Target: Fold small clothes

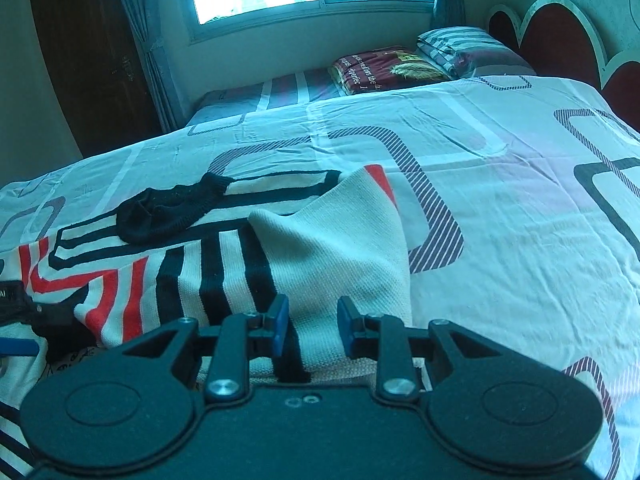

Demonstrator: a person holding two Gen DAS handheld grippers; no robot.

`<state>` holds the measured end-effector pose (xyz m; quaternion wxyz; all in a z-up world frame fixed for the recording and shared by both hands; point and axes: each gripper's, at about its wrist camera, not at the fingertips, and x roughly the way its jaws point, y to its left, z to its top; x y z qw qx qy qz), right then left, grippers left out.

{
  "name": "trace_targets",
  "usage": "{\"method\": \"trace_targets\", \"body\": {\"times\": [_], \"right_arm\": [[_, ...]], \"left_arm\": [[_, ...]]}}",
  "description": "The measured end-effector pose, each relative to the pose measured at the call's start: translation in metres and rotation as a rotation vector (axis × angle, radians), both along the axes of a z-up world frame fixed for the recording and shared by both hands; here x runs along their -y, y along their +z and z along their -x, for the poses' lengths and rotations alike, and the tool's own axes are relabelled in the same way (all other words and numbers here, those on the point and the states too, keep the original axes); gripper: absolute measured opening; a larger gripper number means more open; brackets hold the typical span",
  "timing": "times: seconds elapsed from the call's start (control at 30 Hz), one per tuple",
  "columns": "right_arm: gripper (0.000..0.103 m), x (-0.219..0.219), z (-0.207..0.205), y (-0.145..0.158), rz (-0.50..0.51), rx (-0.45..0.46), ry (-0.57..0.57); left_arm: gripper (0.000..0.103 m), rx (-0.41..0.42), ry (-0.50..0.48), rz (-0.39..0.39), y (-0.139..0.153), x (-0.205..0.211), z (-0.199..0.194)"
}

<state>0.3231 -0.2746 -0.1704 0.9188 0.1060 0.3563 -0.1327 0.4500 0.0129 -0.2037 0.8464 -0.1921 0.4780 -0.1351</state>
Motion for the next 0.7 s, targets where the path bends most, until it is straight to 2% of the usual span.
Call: {"method": "trace_targets", "body": {"times": [0.03,0.07,0.13,0.2,0.23,0.27,0.33,0.37,0.53,0.63,0.7], "right_arm": [[0.027,0.0,0.001,0.0,0.002,0.0,0.0],[0.027,0.0,0.001,0.001,0.005,0.001,-0.002],[0.027,0.001,0.002,0.001,0.007,0.002,-0.008],[0.027,0.002,0.002,0.001,0.006,0.003,-0.012],[0.027,0.003,0.003,0.001,0.009,0.004,-0.016],[0.026,0.003,0.003,0.001,0.012,0.004,-0.019],[0.026,0.005,0.004,0.0,0.016,0.005,-0.032],[0.026,0.006,0.006,0.0,0.02,0.008,-0.04],[0.027,0.01,0.011,0.003,0.063,0.025,-0.079],[0.027,0.012,0.009,0.0,0.051,0.008,-0.087],[0.027,0.011,0.008,-0.004,0.038,-0.009,-0.077]], "left_arm": [[0.077,0.013,0.005,0.097,-0.002,-0.006,0.001],[0.068,-0.006,0.01,0.125,-0.003,-0.007,-0.001],[0.058,-0.008,-0.005,0.103,-0.006,-0.005,-0.005],[0.036,-0.01,-0.03,0.096,-0.009,-0.003,-0.007],[0.029,-0.013,-0.037,0.089,-0.009,-0.001,-0.007],[0.018,-0.013,-0.043,0.086,-0.009,0.0,-0.009],[0.017,0.009,-0.046,0.082,-0.004,0.002,-0.01],[0.011,0.031,-0.051,0.081,0.0,0.003,-0.01],[0.01,0.155,-0.034,0.113,0.039,-0.017,-0.018],[0.01,0.204,-0.026,0.084,0.054,-0.031,-0.025],[0.01,0.213,-0.024,0.042,0.055,-0.04,-0.029]]}}
